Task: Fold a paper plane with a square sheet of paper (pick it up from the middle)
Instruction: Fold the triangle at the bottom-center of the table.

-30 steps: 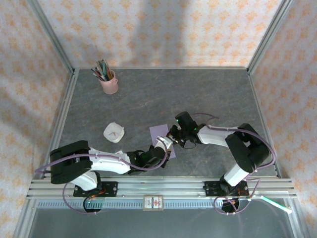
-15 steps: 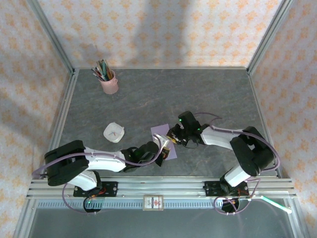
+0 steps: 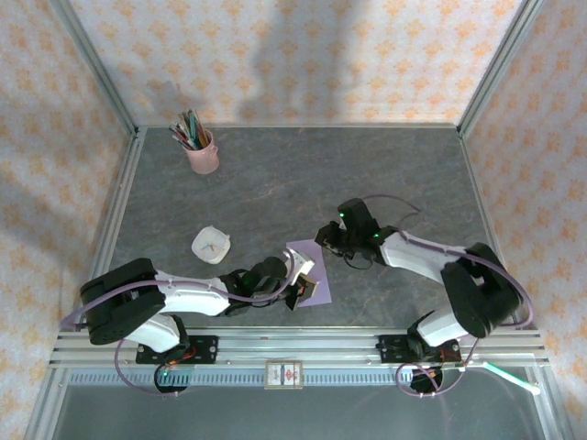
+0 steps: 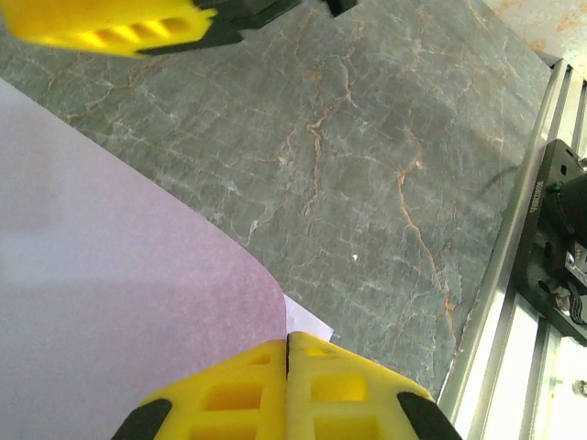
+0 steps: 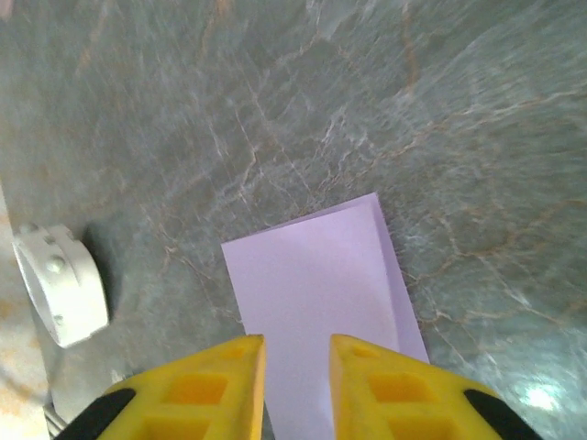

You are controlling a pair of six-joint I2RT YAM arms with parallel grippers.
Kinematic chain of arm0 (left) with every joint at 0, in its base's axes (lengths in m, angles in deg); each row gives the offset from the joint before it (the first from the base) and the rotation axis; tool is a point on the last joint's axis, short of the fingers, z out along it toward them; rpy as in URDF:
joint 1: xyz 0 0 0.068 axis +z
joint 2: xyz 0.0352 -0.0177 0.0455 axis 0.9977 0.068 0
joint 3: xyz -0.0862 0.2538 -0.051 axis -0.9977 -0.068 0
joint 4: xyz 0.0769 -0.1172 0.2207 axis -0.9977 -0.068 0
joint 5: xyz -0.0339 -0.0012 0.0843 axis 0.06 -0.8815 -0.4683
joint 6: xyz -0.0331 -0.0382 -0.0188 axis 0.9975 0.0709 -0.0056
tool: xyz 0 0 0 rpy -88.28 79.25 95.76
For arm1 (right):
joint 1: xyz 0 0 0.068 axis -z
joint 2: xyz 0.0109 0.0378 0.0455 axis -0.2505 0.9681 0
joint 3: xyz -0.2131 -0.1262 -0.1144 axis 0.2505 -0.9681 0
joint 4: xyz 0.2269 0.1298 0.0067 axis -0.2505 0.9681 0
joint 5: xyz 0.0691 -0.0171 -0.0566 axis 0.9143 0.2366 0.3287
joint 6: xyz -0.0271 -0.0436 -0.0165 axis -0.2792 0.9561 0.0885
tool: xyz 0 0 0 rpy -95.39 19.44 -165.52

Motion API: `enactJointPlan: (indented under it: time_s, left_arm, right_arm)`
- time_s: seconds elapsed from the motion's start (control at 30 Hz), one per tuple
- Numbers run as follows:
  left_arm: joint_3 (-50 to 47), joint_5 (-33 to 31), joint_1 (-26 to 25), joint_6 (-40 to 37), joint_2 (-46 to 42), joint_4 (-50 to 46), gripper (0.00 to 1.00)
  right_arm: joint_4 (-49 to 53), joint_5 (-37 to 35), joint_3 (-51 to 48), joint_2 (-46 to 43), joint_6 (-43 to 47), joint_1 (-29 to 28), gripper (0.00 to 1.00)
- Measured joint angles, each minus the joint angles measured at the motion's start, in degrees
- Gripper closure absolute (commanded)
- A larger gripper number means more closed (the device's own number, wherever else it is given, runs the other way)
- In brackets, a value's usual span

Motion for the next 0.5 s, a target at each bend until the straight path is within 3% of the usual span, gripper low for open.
enactJointPlan:
  time_s: [0.2, 0.5]
  left_arm:
    - [-0.94, 1.14, 0.52, 0.50, 0.00, 0.63, 1.00]
    - [-2.40, 2.38, 2.23, 2.05, 0.00, 1.88, 1.00]
  right_arm:
    - [-0.83, 3.15, 2.29, 7.28, 4.07, 0.00, 0.81]
    - [-0.79, 3.13, 2.71, 10.19, 8.98, 0.00, 0.83]
